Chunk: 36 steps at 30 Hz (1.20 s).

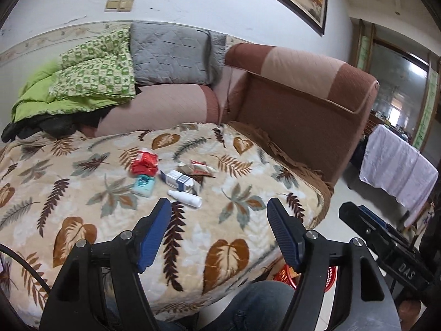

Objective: Collect trash
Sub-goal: 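Move both tools back over the trash on the blanket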

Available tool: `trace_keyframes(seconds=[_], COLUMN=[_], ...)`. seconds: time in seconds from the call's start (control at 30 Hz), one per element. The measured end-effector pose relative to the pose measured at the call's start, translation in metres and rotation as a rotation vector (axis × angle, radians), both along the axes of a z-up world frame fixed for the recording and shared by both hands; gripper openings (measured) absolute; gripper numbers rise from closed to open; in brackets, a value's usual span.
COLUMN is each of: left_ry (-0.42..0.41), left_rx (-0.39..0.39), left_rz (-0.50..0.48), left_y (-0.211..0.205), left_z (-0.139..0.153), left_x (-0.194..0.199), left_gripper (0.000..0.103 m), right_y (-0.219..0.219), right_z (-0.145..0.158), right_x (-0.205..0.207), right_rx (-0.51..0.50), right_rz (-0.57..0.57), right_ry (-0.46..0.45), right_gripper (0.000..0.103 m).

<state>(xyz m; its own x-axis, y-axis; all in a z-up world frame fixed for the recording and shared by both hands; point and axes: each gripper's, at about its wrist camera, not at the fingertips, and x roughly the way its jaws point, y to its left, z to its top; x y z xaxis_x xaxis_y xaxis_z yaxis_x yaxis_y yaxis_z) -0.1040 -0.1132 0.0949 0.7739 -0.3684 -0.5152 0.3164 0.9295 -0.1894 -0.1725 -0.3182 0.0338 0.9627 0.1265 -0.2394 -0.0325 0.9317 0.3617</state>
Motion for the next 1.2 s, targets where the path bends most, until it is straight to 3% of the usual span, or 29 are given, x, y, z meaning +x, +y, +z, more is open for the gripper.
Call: trace_keyframes(seconds=[0.63, 1.2], left_ry=[0.031, 0.113], left_rx=[-0.039, -0.017], left_rz=[0.133, 0.175], left_y=[0.048, 0.067], left_z=[-0.009, -0.039], left_x=[0.03, 0.081], left_gripper=[0.075, 0.075], right_y=[0.042, 0.039], right_z=[-0.012, -0.053], right_x=[0.052, 0.119], right_rx=[-0.041, 0.033], right_rz=[0.174, 0.236], right_ry=[0.07, 0.183], right_gripper=[0.089, 0.089])
